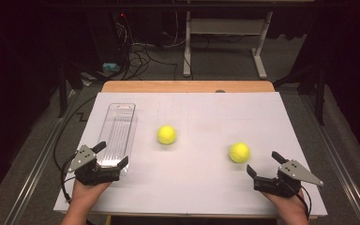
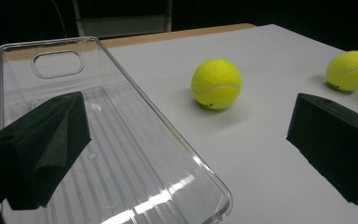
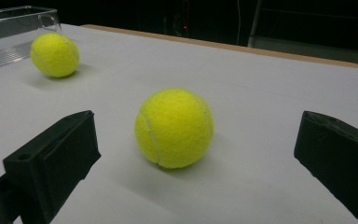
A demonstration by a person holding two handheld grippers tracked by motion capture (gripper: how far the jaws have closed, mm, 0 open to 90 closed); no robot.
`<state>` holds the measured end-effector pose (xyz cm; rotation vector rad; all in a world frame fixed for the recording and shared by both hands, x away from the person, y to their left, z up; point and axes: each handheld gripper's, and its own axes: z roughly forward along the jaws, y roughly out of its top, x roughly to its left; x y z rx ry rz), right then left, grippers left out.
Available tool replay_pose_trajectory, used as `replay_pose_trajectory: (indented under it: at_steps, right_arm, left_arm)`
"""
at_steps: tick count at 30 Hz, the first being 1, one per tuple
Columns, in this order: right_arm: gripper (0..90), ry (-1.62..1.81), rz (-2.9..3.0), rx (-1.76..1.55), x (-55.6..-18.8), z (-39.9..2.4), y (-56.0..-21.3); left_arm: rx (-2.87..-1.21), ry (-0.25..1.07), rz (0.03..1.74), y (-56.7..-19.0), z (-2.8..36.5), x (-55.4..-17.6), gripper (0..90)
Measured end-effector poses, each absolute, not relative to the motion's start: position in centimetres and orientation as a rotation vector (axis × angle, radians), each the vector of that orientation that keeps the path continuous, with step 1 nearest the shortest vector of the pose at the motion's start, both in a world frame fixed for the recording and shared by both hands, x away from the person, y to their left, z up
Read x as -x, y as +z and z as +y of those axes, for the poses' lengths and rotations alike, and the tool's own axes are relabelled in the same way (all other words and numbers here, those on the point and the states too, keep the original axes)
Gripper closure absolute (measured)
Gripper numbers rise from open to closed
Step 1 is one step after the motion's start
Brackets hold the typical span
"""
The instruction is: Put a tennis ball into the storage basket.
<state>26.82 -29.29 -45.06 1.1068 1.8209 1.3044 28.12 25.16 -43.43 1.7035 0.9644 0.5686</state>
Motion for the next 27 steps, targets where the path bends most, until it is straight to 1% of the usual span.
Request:
replay_pose_trajectory:
  at_steps: [15,27]
  right_arm:
    - [0.0,1.324,1.814,-1.113,-27.0,-29.4,-45.0]
    - [0.0,1.327,1.815,-1.116,-27.0,-29.4,-45.0]
  left_arm:
    - [-1.693,0.569,0.964,-43.4,25.3,-28.0,0.6]
    - [-1.697,0.509,0.939,-43.1,24.0,-28.0,0.4]
